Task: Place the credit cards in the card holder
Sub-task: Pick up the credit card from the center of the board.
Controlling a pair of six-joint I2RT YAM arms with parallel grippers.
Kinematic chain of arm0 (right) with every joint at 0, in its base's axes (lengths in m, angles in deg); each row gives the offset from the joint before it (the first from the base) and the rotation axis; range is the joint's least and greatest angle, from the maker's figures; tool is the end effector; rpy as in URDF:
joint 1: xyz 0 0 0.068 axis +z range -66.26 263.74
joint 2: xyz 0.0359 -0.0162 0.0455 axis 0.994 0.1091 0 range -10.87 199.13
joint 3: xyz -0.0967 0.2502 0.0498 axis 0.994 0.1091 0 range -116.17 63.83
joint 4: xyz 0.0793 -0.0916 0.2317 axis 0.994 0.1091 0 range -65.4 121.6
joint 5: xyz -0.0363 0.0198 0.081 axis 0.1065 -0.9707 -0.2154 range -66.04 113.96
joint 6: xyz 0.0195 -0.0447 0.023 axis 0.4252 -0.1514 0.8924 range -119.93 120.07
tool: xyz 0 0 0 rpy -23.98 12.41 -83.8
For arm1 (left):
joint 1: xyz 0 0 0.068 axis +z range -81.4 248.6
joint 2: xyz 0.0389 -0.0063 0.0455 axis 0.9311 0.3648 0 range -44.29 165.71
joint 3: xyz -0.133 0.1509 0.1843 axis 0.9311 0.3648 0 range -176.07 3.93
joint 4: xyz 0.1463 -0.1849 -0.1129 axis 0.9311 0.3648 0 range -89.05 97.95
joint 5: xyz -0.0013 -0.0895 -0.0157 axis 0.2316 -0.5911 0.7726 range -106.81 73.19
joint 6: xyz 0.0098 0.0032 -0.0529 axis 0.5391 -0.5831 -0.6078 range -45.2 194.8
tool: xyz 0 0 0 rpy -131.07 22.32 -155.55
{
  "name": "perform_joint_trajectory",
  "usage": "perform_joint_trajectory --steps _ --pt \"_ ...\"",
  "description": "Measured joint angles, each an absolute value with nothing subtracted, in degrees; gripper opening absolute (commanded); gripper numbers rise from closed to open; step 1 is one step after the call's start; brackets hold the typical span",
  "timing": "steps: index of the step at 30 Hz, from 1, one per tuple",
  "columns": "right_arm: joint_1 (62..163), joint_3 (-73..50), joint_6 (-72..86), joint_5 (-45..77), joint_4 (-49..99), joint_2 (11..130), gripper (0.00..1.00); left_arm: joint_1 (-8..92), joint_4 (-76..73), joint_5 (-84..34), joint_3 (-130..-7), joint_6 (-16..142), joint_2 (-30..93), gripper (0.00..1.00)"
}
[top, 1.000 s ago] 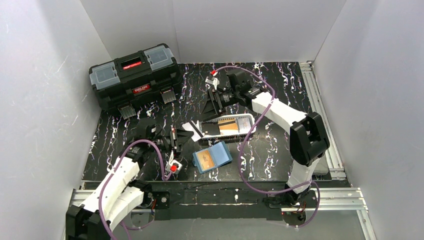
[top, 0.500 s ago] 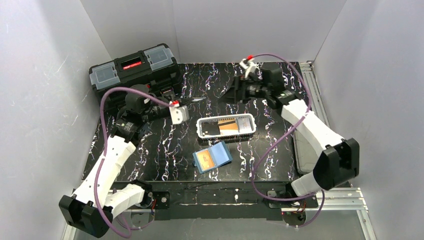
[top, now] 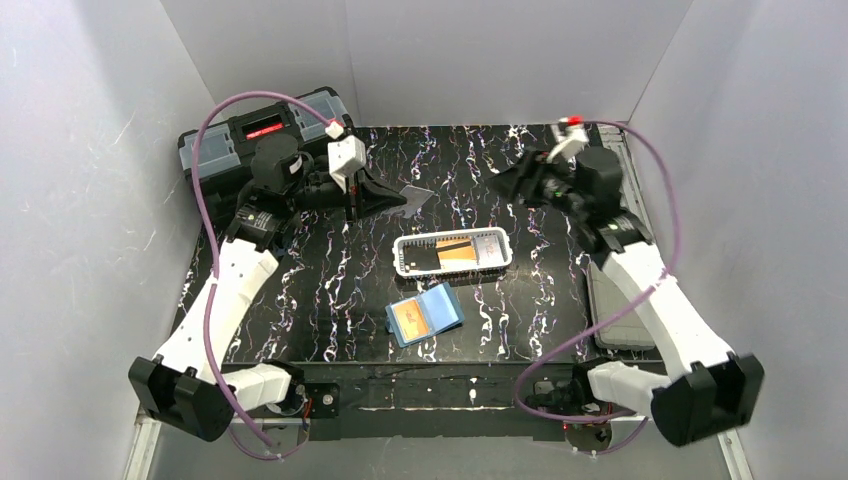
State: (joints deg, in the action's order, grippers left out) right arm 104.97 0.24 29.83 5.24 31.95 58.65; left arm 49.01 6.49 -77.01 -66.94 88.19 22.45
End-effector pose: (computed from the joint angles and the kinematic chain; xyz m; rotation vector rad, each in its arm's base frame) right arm 0.2590 0.1130 0.3705 -0.1045 1.8858 0.9168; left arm 0.2227 -0.1120 0.4312 1.1939 1.1536 -0.9128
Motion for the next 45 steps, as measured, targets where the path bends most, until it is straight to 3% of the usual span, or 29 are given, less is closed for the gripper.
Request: perform_joint_trajectory --steps 5,12,17,21,23,34,45 --pt "103.4 1.3 27.4 4.5 28.9 52.3 0.51 50.5 -3.8 -81.7 -67.9 70.8 25.6 0.00" --pt "108.3 1.7 25.1 -4.5 28.1 52.5 0.60 52.9 -15.5 -81.8 -67.9 50.5 31.6 0.00" --pt "109.2 2.2 28.8 -13.1 19.2 53.2 0.59 52.9 -18.8 -81.1 -67.8 43.5 33.3 0.00" --pt "110.7 2.4 32.8 -19.2 8.7 56.8 0.35 52.9 -21.4 -81.1 -67.8 39.4 33.3 0.00" --pt "110.9 2.3 35.1 -21.9 3.4 59.7 0.32 52.9 -22.3 -81.1 -67.8 37.9 33.3 0.00" --pt "112.4 -1.9 44.6 -29.7 -10.1 68.7 0.36 52.9 -24.6 -80.9 -67.7 34.8 33.3 0.00" --pt "113.2 -4.7 44.9 -30.0 -10.2 70.6 0.37 53.6 -26.1 -80.7 -67.7 33.9 33.1 0.00"
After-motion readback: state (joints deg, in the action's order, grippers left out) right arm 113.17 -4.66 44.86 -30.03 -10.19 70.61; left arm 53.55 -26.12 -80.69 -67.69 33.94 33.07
